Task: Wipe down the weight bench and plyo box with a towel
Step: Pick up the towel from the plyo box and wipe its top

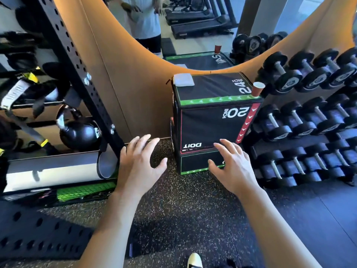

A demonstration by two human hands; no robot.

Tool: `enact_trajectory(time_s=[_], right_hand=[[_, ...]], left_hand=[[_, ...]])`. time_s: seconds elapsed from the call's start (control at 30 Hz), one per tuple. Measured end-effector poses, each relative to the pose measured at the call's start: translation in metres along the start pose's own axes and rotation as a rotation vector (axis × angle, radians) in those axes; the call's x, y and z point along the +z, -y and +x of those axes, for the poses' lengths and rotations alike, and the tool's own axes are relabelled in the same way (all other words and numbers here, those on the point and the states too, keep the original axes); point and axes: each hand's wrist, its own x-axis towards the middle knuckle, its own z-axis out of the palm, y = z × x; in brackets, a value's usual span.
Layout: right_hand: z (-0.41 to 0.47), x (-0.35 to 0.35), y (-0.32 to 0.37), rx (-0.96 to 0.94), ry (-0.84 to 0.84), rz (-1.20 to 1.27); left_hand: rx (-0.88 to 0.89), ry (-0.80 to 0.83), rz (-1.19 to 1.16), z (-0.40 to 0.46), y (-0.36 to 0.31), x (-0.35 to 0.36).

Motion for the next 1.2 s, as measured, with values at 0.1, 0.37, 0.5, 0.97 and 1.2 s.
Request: enact_trajectory(time_s=[0.1,0.37,0.5,0.97,1.2], right_hand=[[0.044,0.002,-0.015,-0.012,0.011,0.014],[0.131,0.013,-0.038,-0.025,0.031,0.040],[0.174,0.027,-0.041,-0.039,0.029,0.041],[0.353,0.071,-0.016,0.081,0.012,0.025],[0.417,0.090,-0.003,0.090,0.021,0.020]], left_hand=[[-0.001,-0.007,-0.015,0.038,-0.005,0.016],[-0.019,-0.015,-0.048,0.109,-0.006,0.049],[-0.024,0.007,-0.059,0.149,0.001,0.062],[0.066,0.042,-0.149,0.334,0.077,0.123],[0.100,0.071,-0.194,0.412,0.106,0.143]])
